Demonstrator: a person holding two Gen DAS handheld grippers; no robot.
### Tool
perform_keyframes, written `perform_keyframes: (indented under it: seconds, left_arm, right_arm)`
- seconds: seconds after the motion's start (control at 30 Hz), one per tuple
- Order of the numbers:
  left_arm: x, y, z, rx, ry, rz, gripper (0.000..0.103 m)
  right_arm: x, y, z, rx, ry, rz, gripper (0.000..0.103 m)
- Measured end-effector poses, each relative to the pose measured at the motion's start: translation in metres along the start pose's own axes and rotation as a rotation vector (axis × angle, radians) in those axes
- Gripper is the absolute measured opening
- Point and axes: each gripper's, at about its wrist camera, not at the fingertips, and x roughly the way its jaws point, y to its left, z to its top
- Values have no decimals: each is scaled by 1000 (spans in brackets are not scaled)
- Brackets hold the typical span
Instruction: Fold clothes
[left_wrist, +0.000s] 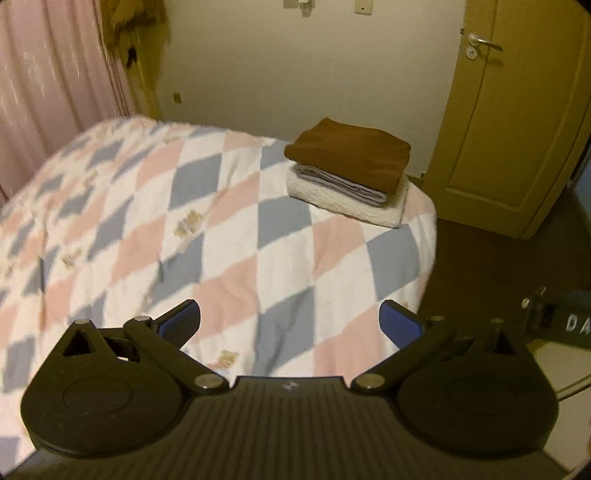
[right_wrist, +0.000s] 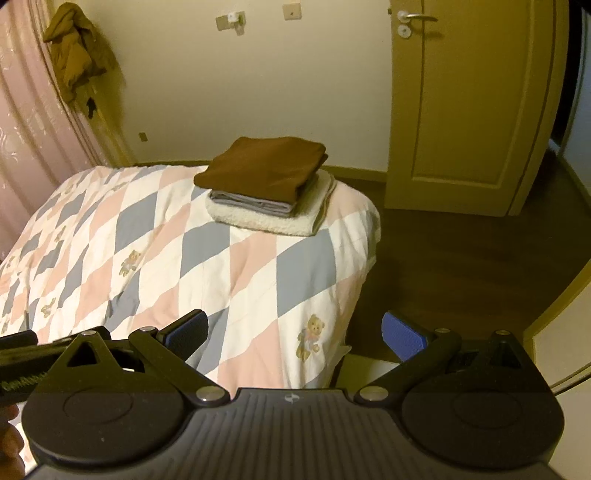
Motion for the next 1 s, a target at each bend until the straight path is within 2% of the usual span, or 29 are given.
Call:
perform_keyframes:
  seconds: [0.13, 0.4, 1.0]
  left_arm:
    - [-1, 3, 2, 16, -9, -13, 102]
    - [19, 5, 5, 22, 29, -39, 102]
    - [84, -3, 38, 34, 96, -32, 102]
  right_arm:
    - [-2, 5, 0, 6, -1, 1, 103]
    - [5, 10, 2, -1, 12, -6, 103]
    - [68, 10, 35, 10, 73, -2, 103]
